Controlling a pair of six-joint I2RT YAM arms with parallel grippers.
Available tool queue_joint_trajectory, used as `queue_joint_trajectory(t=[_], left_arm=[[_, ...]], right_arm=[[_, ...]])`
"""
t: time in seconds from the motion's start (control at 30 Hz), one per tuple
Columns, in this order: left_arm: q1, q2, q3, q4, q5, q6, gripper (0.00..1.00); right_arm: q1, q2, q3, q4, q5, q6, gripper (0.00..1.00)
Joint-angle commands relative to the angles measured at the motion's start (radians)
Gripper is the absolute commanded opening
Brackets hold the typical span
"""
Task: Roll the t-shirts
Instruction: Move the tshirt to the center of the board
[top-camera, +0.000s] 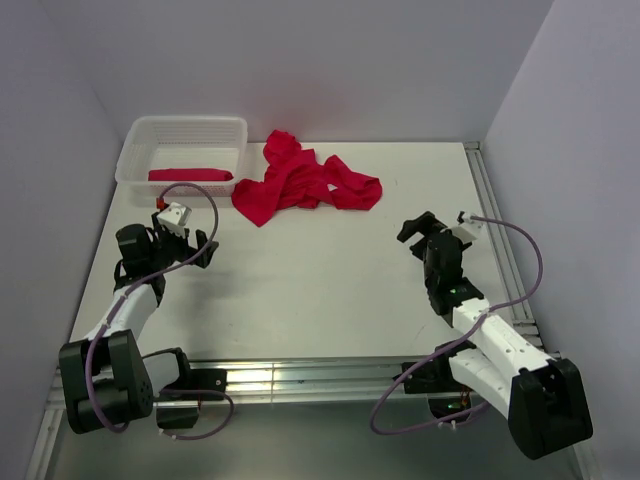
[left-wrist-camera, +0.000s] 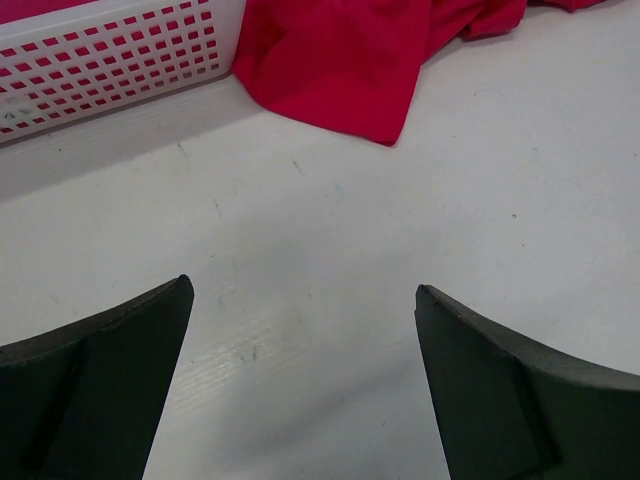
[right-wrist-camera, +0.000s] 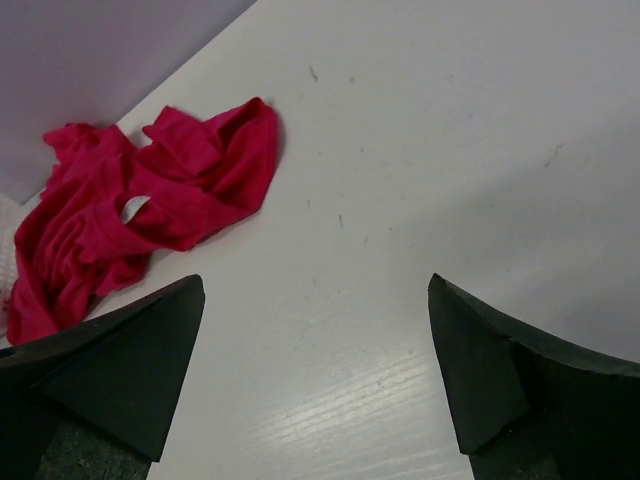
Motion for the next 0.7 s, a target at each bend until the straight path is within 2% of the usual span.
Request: queue_joint_trajectory(t=[0.0, 0.1, 0.17, 0.23, 0.27, 0.3, 0.43, 0.57, 0.67], left_arm=[[0.000, 0.006, 0.041, 0.027, 0.021, 0.005, 1.00], [0.000, 0.020, 0.053, 0.019, 0.021, -0.004, 1.00], [0.002, 0.023, 0.055, 0.020, 0.024, -0.006, 1.00], [0.000, 0.023, 0.053, 0.019, 0.022, -0.005, 0.99], [0.000, 0.023, 0.053, 0.020, 0.022, -0.001, 0.99], [-0.001, 0.022, 0.055, 0.016, 0.019, -0.001, 0.99], [-0.006, 0.012, 0.049, 0.014, 0.011, 0.005, 1.00], [-0.007, 0.003, 0.039, 0.019, 0.002, 0.011, 1.00], [-0.009, 0.003, 0.042, 0.013, 0.004, 0.014, 0.99]], right_arm=[[0.012, 0.031, 0.014, 0.098, -0.114, -0.063, 1.00], [0.073, 0.121, 0.104, 0.056, -0.099, -0.119, 0.98], [0.133, 0.221, 0.176, -0.014, -0.095, -0.126, 0.88], [0.161, 0.308, 0.320, -0.084, -0.110, -0.132, 0.79], [0.177, 0.412, 0.374, -0.157, -0.118, -0.134, 0.73], [0.179, 0.465, 0.481, -0.190, -0.131, -0.129, 0.71], [0.181, 0.716, 0.739, -0.317, -0.207, -0.149, 0.72], [0.179, 0.977, 1.009, -0.492, -0.173, -0.162, 0.71], [0.179, 1.046, 1.055, -0.533, -0.150, -0.152, 0.70]])
